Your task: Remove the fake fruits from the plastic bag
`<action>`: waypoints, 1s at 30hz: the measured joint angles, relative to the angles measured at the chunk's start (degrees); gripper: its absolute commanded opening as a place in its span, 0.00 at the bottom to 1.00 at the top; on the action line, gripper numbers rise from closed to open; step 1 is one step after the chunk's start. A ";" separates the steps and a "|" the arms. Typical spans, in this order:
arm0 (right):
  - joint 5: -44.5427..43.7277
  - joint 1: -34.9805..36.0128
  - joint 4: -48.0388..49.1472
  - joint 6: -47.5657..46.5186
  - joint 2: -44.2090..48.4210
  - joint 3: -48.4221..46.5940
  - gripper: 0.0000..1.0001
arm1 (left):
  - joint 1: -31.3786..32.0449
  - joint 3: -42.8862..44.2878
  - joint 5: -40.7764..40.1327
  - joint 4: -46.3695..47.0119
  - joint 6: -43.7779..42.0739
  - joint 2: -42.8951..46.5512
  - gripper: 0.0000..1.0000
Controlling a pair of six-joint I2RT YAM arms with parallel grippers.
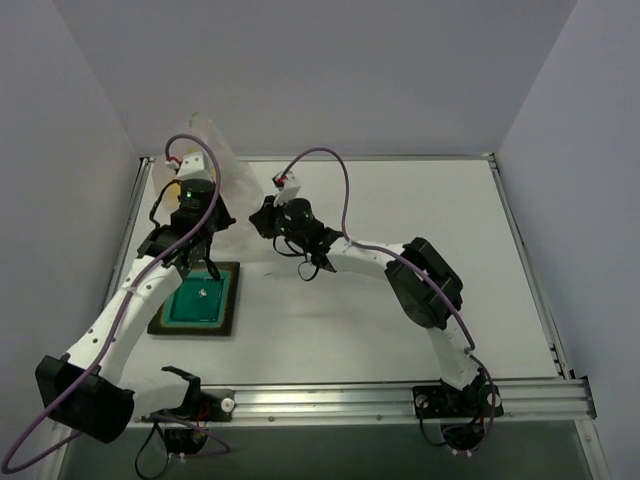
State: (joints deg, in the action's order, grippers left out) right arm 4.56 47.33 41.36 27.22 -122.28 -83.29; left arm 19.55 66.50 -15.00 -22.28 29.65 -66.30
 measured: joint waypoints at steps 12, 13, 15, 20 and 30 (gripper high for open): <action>-0.26 0.00 3.26 1.46 9.40 12.61 0.00 | -5.03 7.17 -3.06 12.31 -5.07 -23.45 0.02; -0.28 0.00 3.28 1.51 10.25 13.57 0.00 | -6.16 8.57 -3.15 12.31 -5.90 -25.68 0.02; -0.31 0.11 3.34 1.53 11.58 14.99 0.00 | -8.11 11.21 -3.50 12.70 -7.98 -29.97 0.02; -0.33 0.68 3.43 1.49 15.26 18.12 0.00 | -10.75 14.36 -7.30 13.07 -13.16 -35.74 0.02; -1.33 3.82 3.04 1.75 18.91 21.16 0.00 | -15.87 13.55 -14.84 8.26 -12.17 -32.30 0.02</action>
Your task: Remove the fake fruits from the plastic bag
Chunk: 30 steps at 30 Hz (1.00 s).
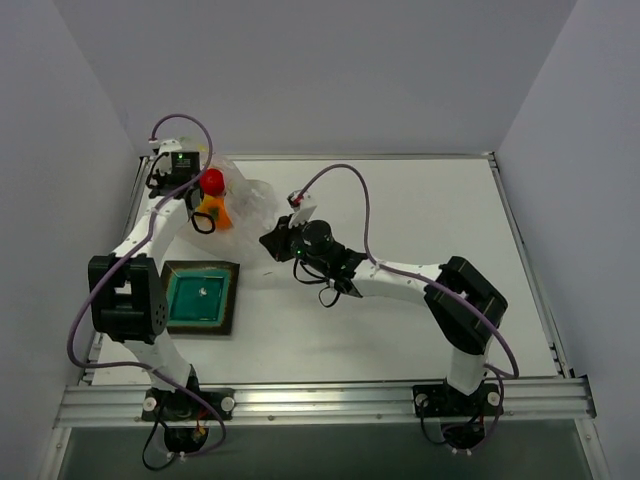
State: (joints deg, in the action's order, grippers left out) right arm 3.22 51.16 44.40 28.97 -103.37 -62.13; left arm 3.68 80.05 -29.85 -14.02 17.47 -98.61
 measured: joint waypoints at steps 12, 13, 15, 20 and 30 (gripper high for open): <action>-4.04 3.80 -1.11 0.81 0.00 1.95 0.00 | 1.60 -15.76 15.34 -3.17 14.29 14.03 0.30; -4.42 3.80 -1.36 0.79 -0.02 2.38 0.00 | 1.81 -17.35 16.20 -2.47 15.61 15.15 0.32; -5.18 3.80 -1.60 0.70 0.00 3.26 0.00 | 2.03 -20.02 17.38 -1.11 17.75 16.48 0.41; -6.40 3.80 -2.25 0.57 -0.15 4.98 0.00 | 3.17 -22.82 17.92 4.04 20.85 14.86 0.46; -6.67 3.80 -2.21 -0.46 -2.47 3.91 0.00 | 3.45 -12.11 19.23 14.32 19.52 -3.10 0.75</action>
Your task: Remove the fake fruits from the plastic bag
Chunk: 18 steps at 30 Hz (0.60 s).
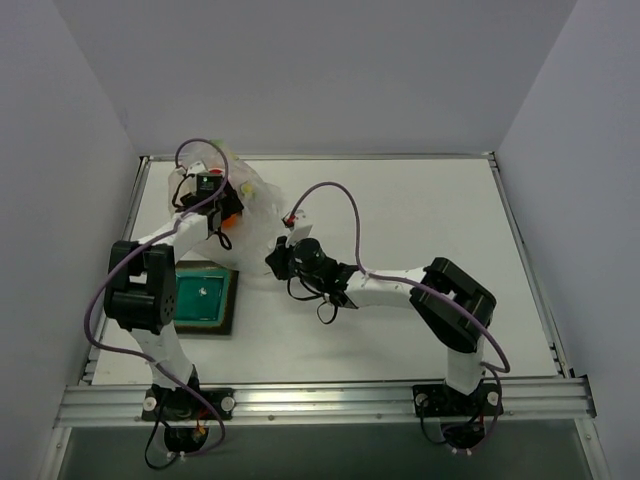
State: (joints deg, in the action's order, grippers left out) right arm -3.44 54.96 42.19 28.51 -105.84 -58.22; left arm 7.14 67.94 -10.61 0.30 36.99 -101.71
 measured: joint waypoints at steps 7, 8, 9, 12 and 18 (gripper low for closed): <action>0.44 -0.87 0.02 -0.76 -2.10 -2.86 0.00 | -2.34 5.05 3.37 0.59 -2.36 -5.88 0.84; 0.57 -1.22 0.11 -0.87 -2.60 -3.63 0.00 | -2.62 6.23 3.69 0.39 -2.69 -6.80 0.85; 0.90 -1.70 0.11 -0.92 -3.10 -4.44 0.00 | -2.84 7.48 3.96 0.13 -3.10 -7.80 0.85; 1.42 -3.45 0.22 -1.09 -4.66 -6.82 0.00 | -3.08 11.47 4.72 -0.90 -4.13 -11.08 0.85; 2.29 -6.27 -0.31 -1.62 -6.80 -11.10 0.00 | -3.08 12.55 5.90 -1.36 -5.22 -13.16 0.71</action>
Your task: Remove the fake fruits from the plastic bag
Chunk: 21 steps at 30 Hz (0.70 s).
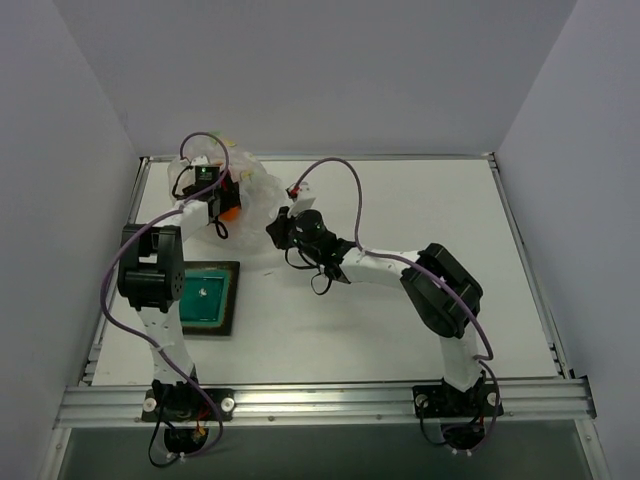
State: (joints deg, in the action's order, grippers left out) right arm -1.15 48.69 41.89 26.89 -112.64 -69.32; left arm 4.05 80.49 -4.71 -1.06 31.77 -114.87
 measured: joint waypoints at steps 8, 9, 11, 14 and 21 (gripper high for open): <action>1.77 -0.76 -0.13 -0.13 -3.89 -4.31 0.00 | -0.07 -3.13 0.74 2.95 -0.15 1.73 0.38; 1.86 -0.76 -0.13 -0.13 -4.31 -4.52 0.00 | -0.07 -3.15 1.25 2.80 -0.13 1.86 0.38; 2.10 -0.76 -0.13 -0.13 -5.35 -5.14 0.00 | -0.17 -3.15 2.49 2.05 -0.09 2.45 0.36; 2.56 -0.76 -0.13 0.00 -6.67 -5.49 0.00 | -0.22 -3.37 4.20 0.87 0.28 5.05 0.32; 2.80 -0.70 -0.13 0.13 -7.30 -5.81 0.00 | -0.22 -6.16 7.52 1.38 1.92 19.37 0.31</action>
State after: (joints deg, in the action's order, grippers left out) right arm 1.65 47.99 41.76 27.03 -119.94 -75.13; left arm 3.84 74.32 2.81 0.32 33.69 -95.50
